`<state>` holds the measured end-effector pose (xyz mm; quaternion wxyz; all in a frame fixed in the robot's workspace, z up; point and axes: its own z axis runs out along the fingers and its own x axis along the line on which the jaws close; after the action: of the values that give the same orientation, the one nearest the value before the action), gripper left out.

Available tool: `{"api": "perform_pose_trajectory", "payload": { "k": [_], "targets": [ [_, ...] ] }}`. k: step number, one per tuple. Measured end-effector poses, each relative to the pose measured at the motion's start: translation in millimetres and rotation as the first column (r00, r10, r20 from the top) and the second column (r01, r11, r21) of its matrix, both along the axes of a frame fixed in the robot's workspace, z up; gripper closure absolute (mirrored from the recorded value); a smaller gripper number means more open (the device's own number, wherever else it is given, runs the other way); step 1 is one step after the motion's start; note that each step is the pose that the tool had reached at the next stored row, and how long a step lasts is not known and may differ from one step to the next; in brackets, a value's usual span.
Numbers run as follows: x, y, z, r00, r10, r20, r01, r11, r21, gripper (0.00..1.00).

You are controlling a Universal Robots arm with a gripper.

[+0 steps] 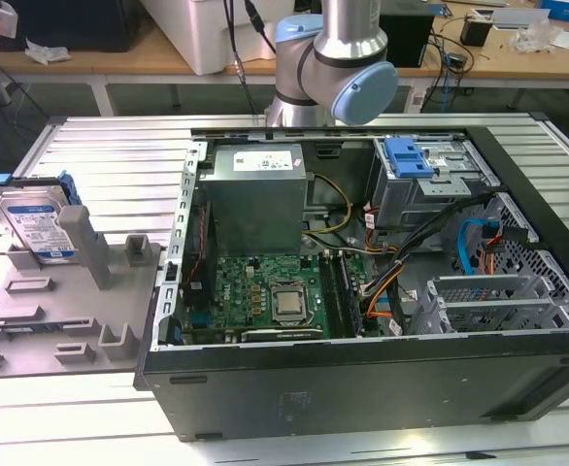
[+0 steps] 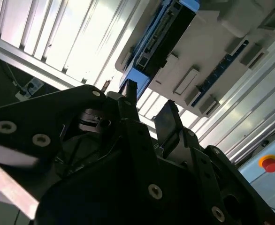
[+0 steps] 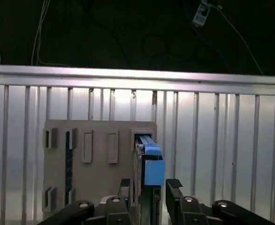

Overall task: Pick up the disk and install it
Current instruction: 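Pick up the disk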

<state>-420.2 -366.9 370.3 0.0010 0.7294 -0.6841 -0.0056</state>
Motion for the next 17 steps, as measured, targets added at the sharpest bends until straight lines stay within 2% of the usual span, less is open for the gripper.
{"api": "perform_pose_trajectory", "payload": {
  "k": [1,5,14,17],
  "targets": [
    [0.0,0.0,-0.1,0.9998,0.018,-0.0001,-0.018,0.9998,0.0,0.57],
    [0.0,0.0,-0.2,0.9998,0.021,0.0,-0.021,0.9998,0.0,0.57],
    [0.6,0.1,-1.4,0.9998,-0.018,0.0,0.018,0.9998,0.0001,0.57],
    [0.5,2.4,-2.2,0.9998,-0.018,-0.0002,0.018,0.9998,0.0,0.57]
  ]
}}
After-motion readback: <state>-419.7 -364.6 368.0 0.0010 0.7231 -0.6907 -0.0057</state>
